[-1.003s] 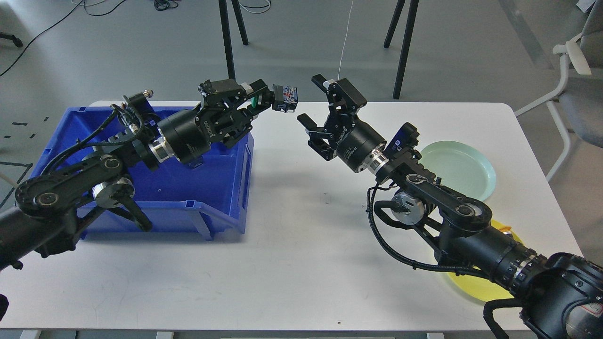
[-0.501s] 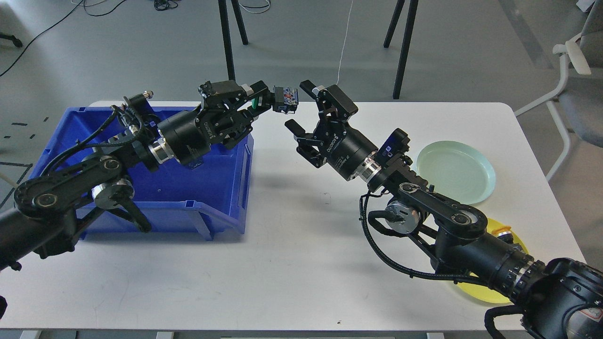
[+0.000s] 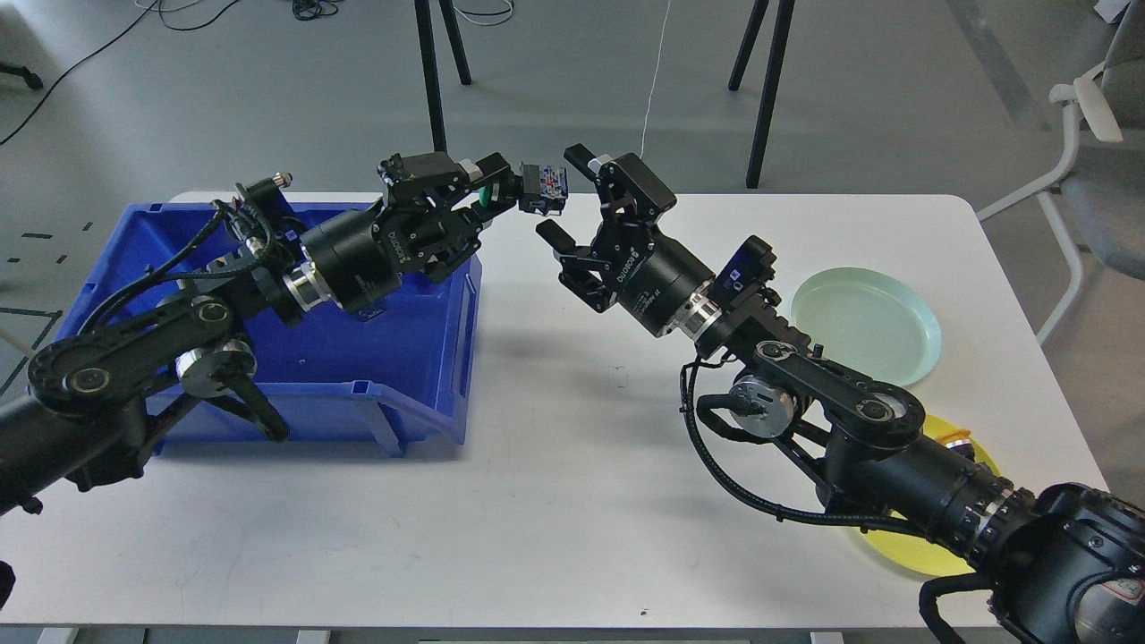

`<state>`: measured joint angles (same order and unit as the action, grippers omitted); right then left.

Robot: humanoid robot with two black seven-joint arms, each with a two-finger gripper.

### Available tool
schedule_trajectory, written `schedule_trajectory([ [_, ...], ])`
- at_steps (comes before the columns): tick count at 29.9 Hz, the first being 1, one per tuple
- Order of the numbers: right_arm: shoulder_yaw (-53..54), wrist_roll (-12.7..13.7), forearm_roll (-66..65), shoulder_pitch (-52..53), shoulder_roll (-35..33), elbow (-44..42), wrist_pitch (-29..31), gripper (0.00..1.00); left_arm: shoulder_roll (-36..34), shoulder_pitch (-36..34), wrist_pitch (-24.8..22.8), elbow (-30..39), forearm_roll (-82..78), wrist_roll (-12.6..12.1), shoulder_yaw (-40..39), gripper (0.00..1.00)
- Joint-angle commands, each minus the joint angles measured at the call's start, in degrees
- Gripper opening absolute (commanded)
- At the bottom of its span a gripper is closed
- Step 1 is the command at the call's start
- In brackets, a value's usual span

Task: Pass button and place on color plate
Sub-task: 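Close the right gripper on the green button held by the left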

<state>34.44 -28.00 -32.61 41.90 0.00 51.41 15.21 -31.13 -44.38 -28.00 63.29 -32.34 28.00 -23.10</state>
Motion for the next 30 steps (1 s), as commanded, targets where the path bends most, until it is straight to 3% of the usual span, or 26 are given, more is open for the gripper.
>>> schedule_trajectory([
  [1, -0.2, 0.0, 0.1, 0.1, 0.0, 0.1, 0.3, 0.98, -0.1, 0.0, 0.0, 0.0, 0.0, 0.0, 0.1, 0.13],
  [16, -3.3, 0.0, 0.1, 2.6, 0.0, -0.3, 0.6, 0.97, -0.1, 0.0, 0.0, 0.0, 0.0, 0.0, 0.1, 0.13],
  [21, -3.2, 0.0, 0.1, 2.6, 0.0, -0.3, 0.1, 0.93, -0.1, 0.1, 0.0, 0.0, 0.0, 0.0, 0.0, 0.13],
  [26, -3.0, 0.0, 0.0, 2.6, 0.0, -0.3, -0.1, 0.72, 0.0, 0.1, 0.0, -0.1, 0.0, 0.0, 0.0, 0.13],
  [30, -3.0, 0.0, -0.6, 2.6, 0.0, -0.3, -0.3, 0.35, 0.0, 0.1, 0.0, -0.1, 0.0, 0.0, 0.0, 0.13],
])
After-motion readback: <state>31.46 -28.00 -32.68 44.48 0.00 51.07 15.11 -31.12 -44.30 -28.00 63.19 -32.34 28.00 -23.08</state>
